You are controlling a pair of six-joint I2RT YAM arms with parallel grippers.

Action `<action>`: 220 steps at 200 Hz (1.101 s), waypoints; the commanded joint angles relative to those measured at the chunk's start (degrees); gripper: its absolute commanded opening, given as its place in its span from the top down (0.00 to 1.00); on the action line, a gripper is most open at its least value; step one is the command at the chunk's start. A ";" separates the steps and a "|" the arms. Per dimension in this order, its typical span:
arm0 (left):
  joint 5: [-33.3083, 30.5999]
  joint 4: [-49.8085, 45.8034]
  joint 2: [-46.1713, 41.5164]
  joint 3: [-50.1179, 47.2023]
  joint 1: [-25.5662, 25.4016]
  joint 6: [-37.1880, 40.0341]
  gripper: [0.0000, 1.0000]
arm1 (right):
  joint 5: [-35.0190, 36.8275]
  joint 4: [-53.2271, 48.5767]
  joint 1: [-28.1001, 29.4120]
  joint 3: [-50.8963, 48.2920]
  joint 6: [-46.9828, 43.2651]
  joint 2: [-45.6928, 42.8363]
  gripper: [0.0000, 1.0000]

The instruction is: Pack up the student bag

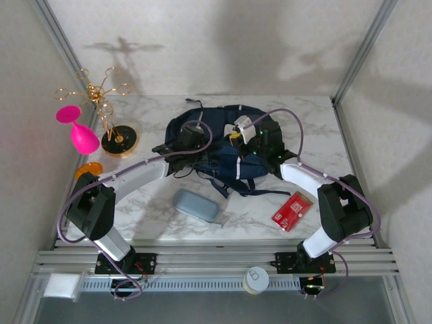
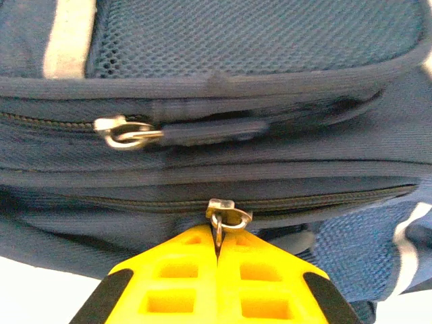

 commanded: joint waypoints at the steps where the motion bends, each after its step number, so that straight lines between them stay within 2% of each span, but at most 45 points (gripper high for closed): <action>1: 2.70 -4.50 0.16 -1.57 0.67 6.18 1.00 | -2.78 7.87 -1.28 4.15 1.04 -3.12 1.00; 12: 4.86 -2.54 0.67 -1.55 0.62 6.79 1.00 | -2.68 7.55 -1.21 4.43 1.06 -2.92 1.00; 20: 5.44 -1.54 1.25 -1.30 0.74 6.88 0.94 | -2.75 7.63 -1.22 4.38 1.06 -2.92 1.00; 39: 4.36 -1.55 3.69 0.92 0.75 6.85 0.83 | -2.97 7.89 -1.22 3.97 0.86 -3.09 1.00; 64: 2.60 0.17 5.22 2.01 0.93 6.69 0.73 | -2.96 7.72 -1.26 3.68 0.63 -3.12 1.00; 73: 2.57 1.10 5.66 2.10 0.93 6.57 0.73 | -2.98 7.80 -1.23 3.62 0.63 -3.09 1.00; 100: 3.78 4.63 5.53 1.03 0.93 6.21 0.82 | -2.45 7.63 -1.26 3.35 0.37 -2.93 1.00; 133: 2.25 4.76 4.11 0.67 1.45 8.07 1.00 | -1.22 7.72 -1.42 2.27 -0.34 -3.42 1.00; 173: -1.11 0.66 0.72 -0.46 2.95 10.05 1.00 | 1.44 5.95 -2.30 1.24 -0.53 -5.03 1.00; 195: 1.18 0.66 -1.44 -2.82 4.65 10.93 1.00 | 2.20 5.64 -2.46 0.04 -1.88 -6.19 1.00; 220: 0.81 -0.79 -3.24 -3.43 5.29 12.43 1.00 | 4.69 5.62 -2.81 -0.64 -2.30 -6.78 1.00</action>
